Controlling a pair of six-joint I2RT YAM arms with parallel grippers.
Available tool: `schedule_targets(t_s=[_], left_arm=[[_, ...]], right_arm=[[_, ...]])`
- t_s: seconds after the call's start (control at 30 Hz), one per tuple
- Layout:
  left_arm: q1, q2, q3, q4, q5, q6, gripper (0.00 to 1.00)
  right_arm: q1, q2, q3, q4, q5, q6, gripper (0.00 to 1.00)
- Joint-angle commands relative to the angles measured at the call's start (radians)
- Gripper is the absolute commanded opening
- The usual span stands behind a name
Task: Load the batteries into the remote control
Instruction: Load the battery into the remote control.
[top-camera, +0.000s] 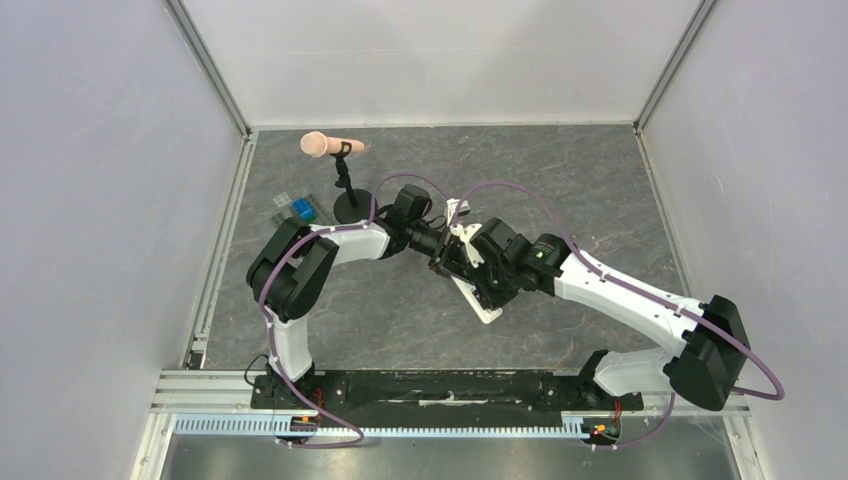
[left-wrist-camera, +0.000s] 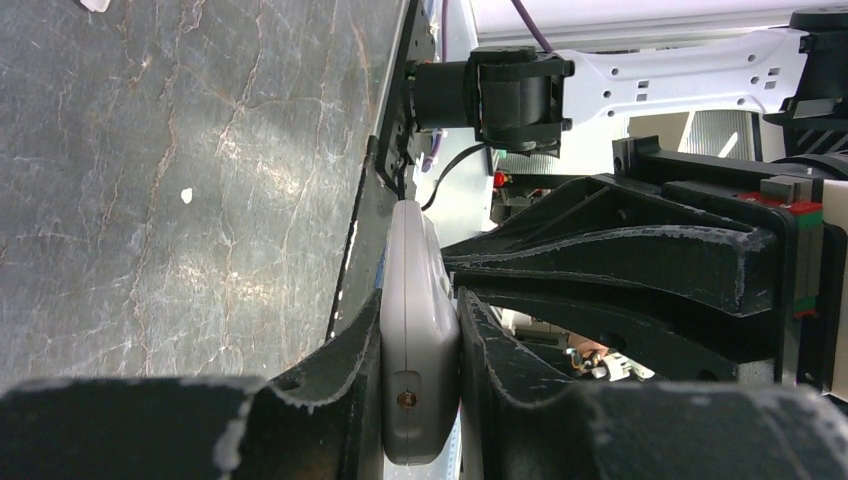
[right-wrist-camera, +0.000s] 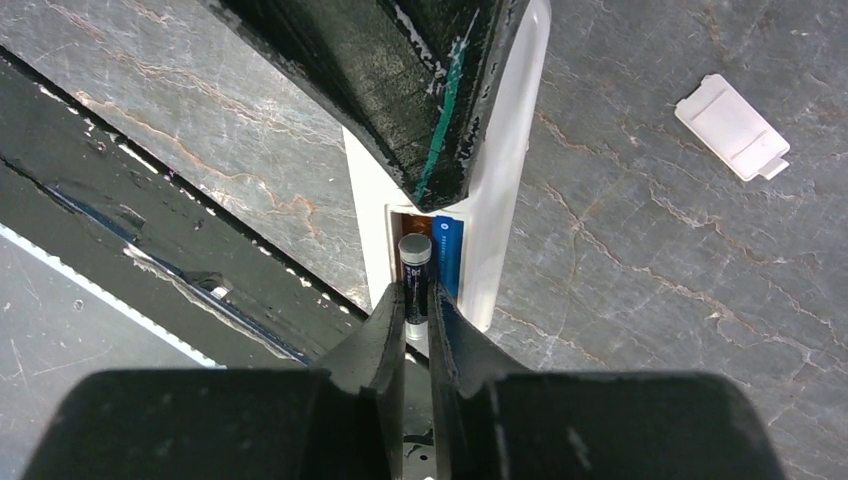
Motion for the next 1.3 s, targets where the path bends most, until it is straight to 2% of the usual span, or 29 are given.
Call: schedule_targets(t_s=[0.0,0.23,0.47,0.63,0.73,0.8,0.93,0.97,1.0,1.13,1.27], left_arm=[[-0.005,-0.002,0.044,0.045,0.045,-0.023,0.02],[-0.003,-0.001,0.045,0.047,0.047,-0.024,0.02],[0.002,0.004,0.058,0.056,0.05,-0.041,0.02],[0.007,-0.005,0.049,0.158,0.059,-0.132,0.02],[0.009,-0.006,0.021,0.377,0.062,-0.319,0.02],[0.009,0.005,-0.006,0.619,0.054,-0.532,0.02],[0.011,0.099,0.0,1.292,0.005,-1.096,0.02],[0.012,0.133,0.021,1.411,-0.014,-1.196,0.02],[0.011,0.147,0.036,1.418,-0.025,-1.232,0.02],[0.011,0.146,0.064,1.412,-0.033,-1.219,0.02],[0.011,0.148,0.072,1.412,-0.044,-1.245,0.02]], right_arm=[[0.004,0.002,-0.013,0.034,-0.012,0.0,0.13],[0.004,-0.024,0.026,0.031,-0.003,0.022,0.3],[0.003,-0.061,0.092,0.028,-0.008,0.07,0.39],[-0.021,-0.129,0.128,0.026,0.036,0.142,0.45],[-0.035,-0.177,0.141,0.029,0.094,0.196,0.48],[-0.039,-0.214,0.142,0.029,0.161,0.248,0.54],[-0.053,-0.295,0.12,0.002,0.346,0.399,0.72],[-0.056,-0.317,0.113,0.001,0.375,0.431,0.75],[-0.056,-0.338,0.109,0.005,0.397,0.462,0.77],[-0.058,-0.415,0.094,0.035,0.443,0.545,0.82],[-0.059,-0.455,0.08,0.03,0.462,0.604,0.84]])
